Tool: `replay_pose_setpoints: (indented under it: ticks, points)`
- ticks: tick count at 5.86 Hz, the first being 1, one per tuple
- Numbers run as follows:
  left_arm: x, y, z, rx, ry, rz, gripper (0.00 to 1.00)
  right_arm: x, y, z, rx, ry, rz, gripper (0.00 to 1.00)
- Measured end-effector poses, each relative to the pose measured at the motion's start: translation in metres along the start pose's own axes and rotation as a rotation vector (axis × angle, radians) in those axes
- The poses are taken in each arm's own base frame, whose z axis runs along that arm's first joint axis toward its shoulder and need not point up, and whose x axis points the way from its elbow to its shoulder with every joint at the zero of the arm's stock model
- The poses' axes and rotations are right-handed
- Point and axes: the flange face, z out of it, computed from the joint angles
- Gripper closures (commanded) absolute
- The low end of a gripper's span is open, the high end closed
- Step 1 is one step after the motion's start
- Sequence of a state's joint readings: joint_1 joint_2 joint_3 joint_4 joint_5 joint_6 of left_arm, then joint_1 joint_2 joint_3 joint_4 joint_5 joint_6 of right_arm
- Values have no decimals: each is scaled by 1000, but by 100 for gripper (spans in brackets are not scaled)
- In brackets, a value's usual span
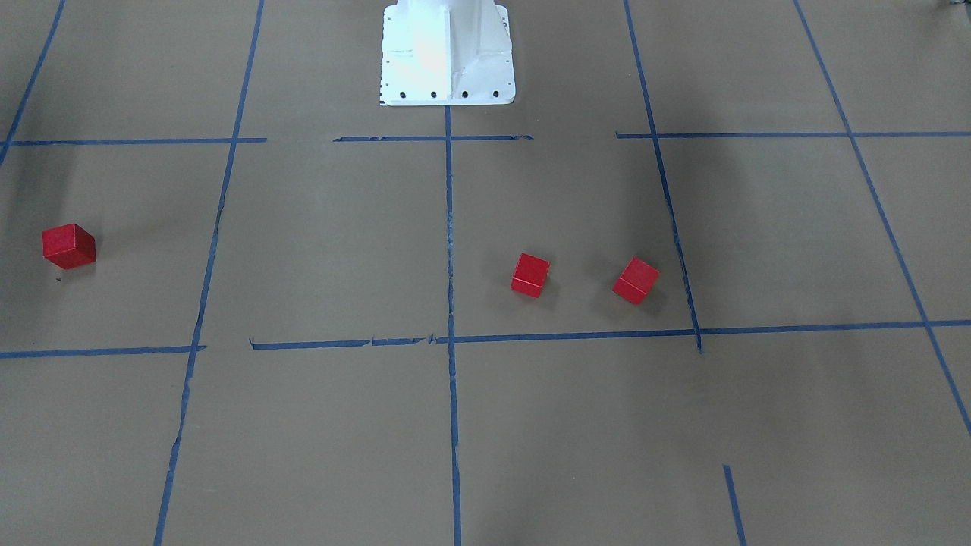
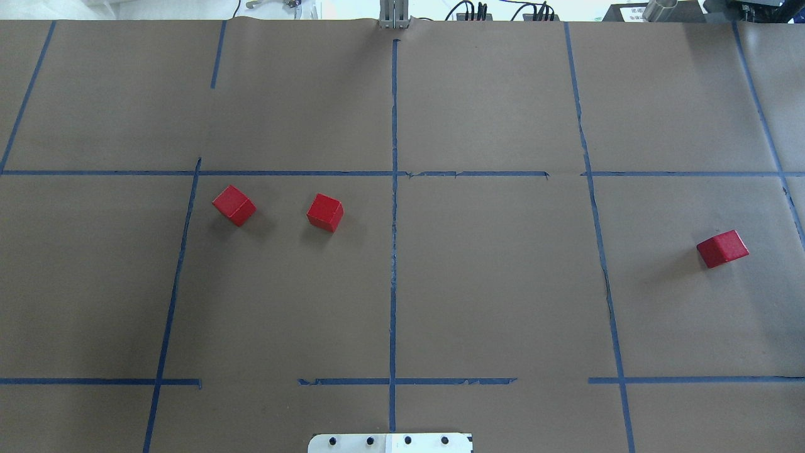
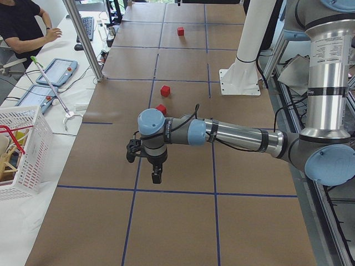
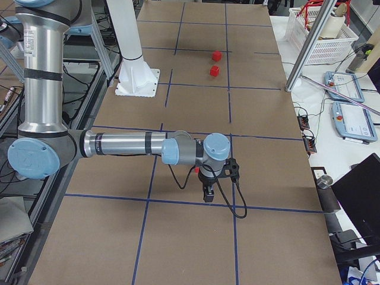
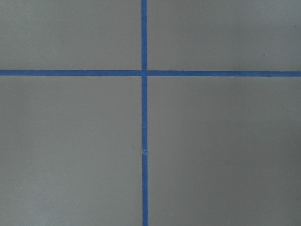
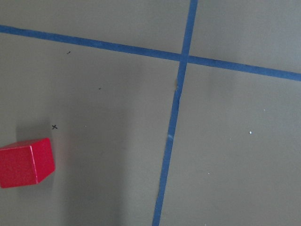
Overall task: Form red blocks into L shape at center
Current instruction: 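Reach the right gripper toward the lone red cube at the table edge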
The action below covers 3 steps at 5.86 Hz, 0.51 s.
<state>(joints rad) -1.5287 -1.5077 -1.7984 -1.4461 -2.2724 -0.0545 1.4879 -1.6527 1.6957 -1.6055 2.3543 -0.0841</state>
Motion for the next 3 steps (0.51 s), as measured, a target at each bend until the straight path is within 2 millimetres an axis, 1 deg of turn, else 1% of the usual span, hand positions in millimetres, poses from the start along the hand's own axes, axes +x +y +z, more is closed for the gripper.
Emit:
replay_pose_setpoints:
  ticks: [2,3]
  points:
    - [3,0,-3,12,-14,12,0,-1,3,1,2,-15,0,0]
    - [8,1,2,3,-13,19,0,-1,4,1,1,-18,-1,0]
